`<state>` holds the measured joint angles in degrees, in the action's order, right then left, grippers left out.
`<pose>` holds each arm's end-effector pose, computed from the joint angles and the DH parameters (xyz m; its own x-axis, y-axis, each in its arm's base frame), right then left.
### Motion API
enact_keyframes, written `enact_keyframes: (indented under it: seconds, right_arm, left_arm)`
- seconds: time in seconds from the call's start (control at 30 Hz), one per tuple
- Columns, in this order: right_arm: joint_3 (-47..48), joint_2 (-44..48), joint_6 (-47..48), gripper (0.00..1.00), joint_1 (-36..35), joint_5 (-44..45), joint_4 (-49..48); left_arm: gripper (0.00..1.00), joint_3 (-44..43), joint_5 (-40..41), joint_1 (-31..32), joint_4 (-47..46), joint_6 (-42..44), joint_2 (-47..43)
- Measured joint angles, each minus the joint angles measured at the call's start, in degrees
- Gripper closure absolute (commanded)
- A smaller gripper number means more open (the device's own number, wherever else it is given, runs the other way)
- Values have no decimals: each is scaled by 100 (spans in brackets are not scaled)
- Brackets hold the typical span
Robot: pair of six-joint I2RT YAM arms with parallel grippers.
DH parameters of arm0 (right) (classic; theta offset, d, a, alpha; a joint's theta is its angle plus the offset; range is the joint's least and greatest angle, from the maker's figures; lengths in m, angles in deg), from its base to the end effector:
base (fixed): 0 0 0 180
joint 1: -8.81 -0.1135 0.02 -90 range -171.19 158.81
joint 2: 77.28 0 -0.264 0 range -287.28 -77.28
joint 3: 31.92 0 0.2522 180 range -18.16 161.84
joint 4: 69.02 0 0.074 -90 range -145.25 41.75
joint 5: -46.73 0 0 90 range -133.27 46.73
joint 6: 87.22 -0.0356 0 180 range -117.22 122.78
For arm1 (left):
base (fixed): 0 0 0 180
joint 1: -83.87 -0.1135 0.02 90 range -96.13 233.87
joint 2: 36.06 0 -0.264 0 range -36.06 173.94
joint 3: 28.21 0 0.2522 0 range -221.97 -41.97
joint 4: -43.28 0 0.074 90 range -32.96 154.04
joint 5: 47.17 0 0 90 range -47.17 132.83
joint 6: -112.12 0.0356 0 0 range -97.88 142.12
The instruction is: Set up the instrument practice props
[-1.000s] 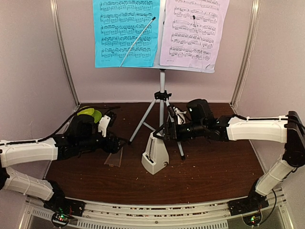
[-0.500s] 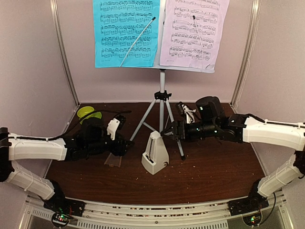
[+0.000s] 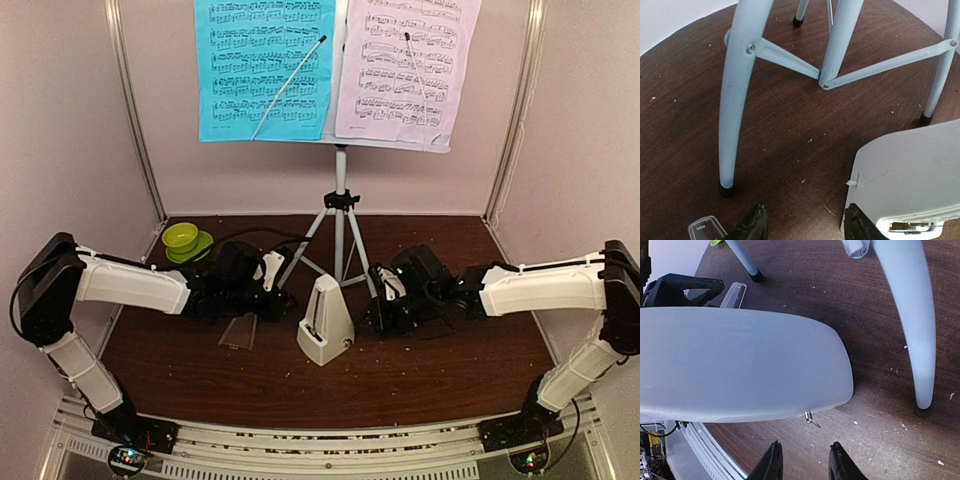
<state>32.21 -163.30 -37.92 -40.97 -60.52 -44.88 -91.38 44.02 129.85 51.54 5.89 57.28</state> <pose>0.1925 0.2440 0.2051 -0.9145 -0.1170 -0.3872 -0.3506 0.7067 0.6145 0.2363 -0.2435 0.1822 -0.6125 0.2317 -0.7558 0.5587 0.8032 -0.2066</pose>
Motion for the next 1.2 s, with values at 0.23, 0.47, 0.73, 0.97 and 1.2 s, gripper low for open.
enact_keyframes:
  seconds: [0.23,0.47,0.73,0.97,1.2]
  right_arm:
    - [422,-509,11,72,-13,216,-55]
    - [621,-678,35,73,-46,372,-9]
    - [916,-848,264,70,-66,490,120]
    - [1034,-863,577,58,-52,697,164]
    - [278,151,892,27,-33,872,-33]
  left_arm:
    - [48,-4,-103,0,109,-66,181]
    - [49,151,-278,188,87,-188,184]
    - [50,420,-260,442,-87,-280,55]
    - [49,748,-341,715,-232,-448,-363]
    - [49,1084,-269,715,-514,-570,-1126]
